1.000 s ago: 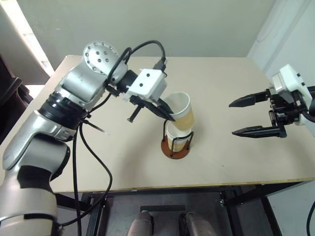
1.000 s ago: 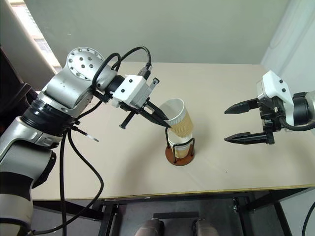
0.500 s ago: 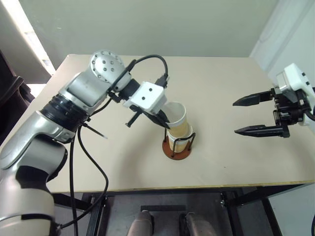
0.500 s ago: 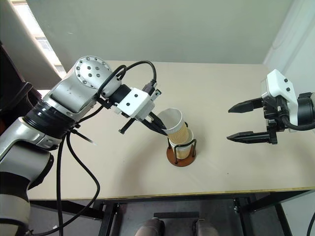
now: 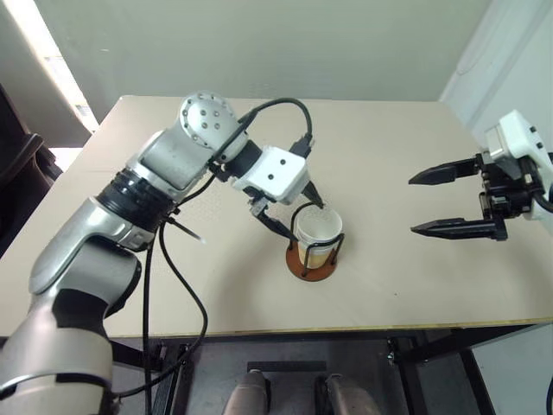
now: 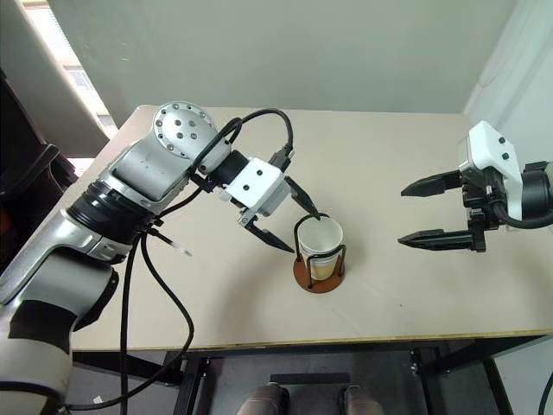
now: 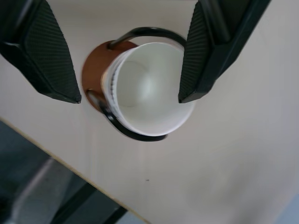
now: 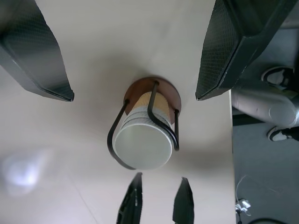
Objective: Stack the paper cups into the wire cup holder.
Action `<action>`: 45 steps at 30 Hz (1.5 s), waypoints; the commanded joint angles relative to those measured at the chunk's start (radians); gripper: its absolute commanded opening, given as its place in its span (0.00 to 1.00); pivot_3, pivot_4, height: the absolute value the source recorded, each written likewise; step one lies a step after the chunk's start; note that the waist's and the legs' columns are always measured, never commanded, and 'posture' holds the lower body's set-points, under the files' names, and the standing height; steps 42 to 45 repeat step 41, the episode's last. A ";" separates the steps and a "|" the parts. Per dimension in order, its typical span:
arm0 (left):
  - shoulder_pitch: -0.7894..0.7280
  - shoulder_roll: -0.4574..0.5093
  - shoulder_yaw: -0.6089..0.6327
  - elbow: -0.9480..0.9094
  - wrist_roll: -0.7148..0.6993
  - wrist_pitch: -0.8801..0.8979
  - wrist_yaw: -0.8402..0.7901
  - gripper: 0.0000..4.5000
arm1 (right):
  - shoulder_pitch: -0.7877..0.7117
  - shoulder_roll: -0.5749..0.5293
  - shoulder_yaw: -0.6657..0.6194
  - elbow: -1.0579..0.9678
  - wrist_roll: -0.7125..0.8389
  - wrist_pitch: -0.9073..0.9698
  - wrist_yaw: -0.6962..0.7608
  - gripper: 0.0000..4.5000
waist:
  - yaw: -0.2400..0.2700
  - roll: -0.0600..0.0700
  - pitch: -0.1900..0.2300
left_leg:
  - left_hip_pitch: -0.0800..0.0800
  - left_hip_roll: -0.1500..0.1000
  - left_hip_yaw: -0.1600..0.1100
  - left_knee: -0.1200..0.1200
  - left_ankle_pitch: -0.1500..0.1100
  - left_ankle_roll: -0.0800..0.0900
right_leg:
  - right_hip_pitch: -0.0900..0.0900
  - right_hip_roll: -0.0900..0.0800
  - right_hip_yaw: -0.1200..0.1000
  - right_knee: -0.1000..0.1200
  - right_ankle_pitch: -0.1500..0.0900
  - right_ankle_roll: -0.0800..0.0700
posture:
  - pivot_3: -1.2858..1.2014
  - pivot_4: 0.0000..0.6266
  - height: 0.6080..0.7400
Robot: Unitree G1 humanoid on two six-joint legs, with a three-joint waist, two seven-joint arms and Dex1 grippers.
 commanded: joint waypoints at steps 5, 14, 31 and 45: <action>0.202 0.182 0.264 -0.159 -0.047 0.247 0.011 0.75 | -0.085 0.069 0.090 0.113 -0.047 -0.085 0.050 0.97 | -0.017 0.002 -0.001 | 0.002 0.000 0.001 0.000 0.000 0.000 | 0.000 0.001 0.001 0.000 0.000 0.000 | 0.52 0.24 1.00; 0.733 0.464 0.700 -0.277 -0.202 0.498 0.098 0.75 | -0.166 0.125 0.134 0.427 -0.126 -0.192 0.160 0.97 | -0.008 0.002 -0.001 | 0.002 0.001 -0.001 -0.003 0.001 -0.001 | -0.002 0.001 0.001 0.002 -0.002 -0.005 | 0.52 0.24 1.00; 0.999 0.469 0.939 -0.180 -0.224 0.538 0.126 0.75 | -0.237 0.181 0.161 0.657 -0.186 -0.282 0.222 0.97 | -0.015 0.002 -0.001 | 0.007 0.001 -0.001 -0.008 0.001 -0.004 | -0.005 0.000 0.001 0.007 -0.003 -0.027 | 0.52 0.24 1.00; 0.961 0.469 0.901 -0.151 -0.176 0.512 0.146 0.75 | -0.245 0.212 0.150 0.674 -0.213 -0.284 0.220 0.97 | -0.016 0.002 -0.001 | 0.008 0.001 -0.001 -0.010 0.000 -0.005 | -0.005 0.000 0.001 0.007 -0.004 -0.028 | 0.52 0.24 1.00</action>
